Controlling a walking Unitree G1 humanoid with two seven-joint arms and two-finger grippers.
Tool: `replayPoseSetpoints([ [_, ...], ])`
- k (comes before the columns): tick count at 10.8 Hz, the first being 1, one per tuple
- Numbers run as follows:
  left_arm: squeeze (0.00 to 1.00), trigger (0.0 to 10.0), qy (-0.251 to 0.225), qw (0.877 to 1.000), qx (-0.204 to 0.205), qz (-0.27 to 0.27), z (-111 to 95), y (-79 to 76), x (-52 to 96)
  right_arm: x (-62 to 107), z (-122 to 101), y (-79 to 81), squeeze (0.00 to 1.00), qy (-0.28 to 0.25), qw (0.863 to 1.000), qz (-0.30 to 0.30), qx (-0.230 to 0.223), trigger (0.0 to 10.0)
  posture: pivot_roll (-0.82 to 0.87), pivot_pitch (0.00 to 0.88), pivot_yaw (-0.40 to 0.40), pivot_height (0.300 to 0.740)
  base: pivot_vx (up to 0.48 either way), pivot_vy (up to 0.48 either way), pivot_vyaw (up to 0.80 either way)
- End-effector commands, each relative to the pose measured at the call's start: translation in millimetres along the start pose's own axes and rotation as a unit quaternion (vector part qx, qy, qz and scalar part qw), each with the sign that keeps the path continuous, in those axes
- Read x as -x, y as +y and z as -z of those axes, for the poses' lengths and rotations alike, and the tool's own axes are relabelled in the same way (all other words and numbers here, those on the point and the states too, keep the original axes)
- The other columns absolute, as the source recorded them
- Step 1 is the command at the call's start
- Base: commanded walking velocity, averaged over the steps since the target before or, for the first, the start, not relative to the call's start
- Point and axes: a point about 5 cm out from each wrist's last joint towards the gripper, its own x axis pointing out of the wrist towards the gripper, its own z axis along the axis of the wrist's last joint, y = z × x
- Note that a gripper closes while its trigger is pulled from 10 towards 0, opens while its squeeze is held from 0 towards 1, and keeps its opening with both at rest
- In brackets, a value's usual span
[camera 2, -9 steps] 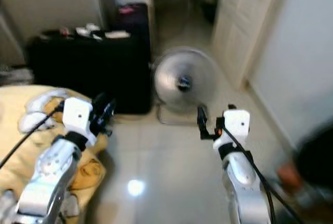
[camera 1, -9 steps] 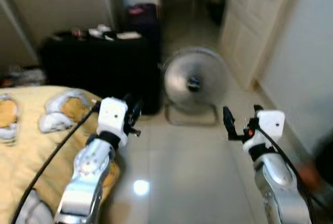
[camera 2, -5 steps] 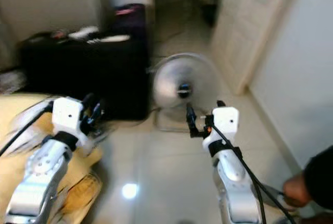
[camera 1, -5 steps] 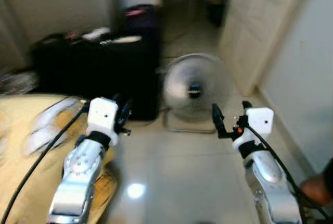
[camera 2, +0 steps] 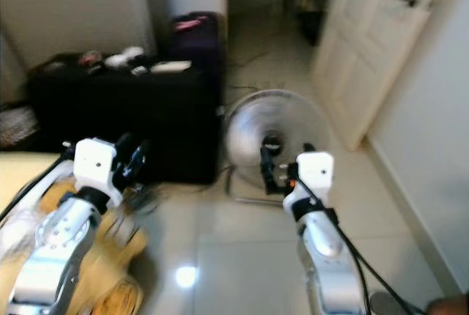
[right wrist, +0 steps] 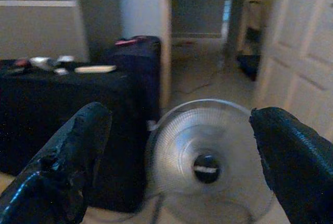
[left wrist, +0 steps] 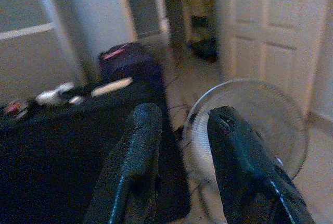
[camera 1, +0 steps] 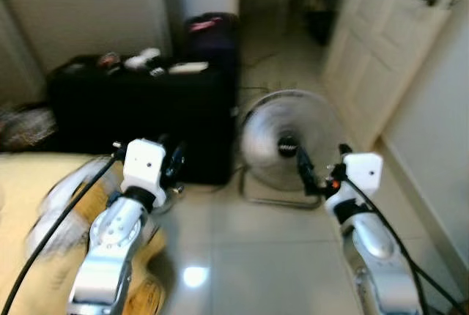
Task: Clean up the room
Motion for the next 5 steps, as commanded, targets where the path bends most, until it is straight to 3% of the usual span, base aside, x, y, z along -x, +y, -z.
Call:
replayPoseSetpoints([
  [1, 0.0, 10.0, -0.007, 1.0, 0.002, 0.01, -3.0, -5.9, -2.8, 0.8, -2.4, -8.2, 0.0, -0.005, 1.0, 0.014, 0.005, 10.0, -0.11, 0.0, 0.028, 0.74, 0.48, 0.0, 0.0],
  [5, 0.0, 10.0, -0.007, 1.0, 0.001, 0.012, -1.7, -6.7, -2.8, 0.9, -1.9, -7.6, 0.0, -0.003, 1.0, 0.013, 0.006, 10.0, -0.11, 0.0, 0.025, 0.74, 0.469, 0.0, 0.0],
])
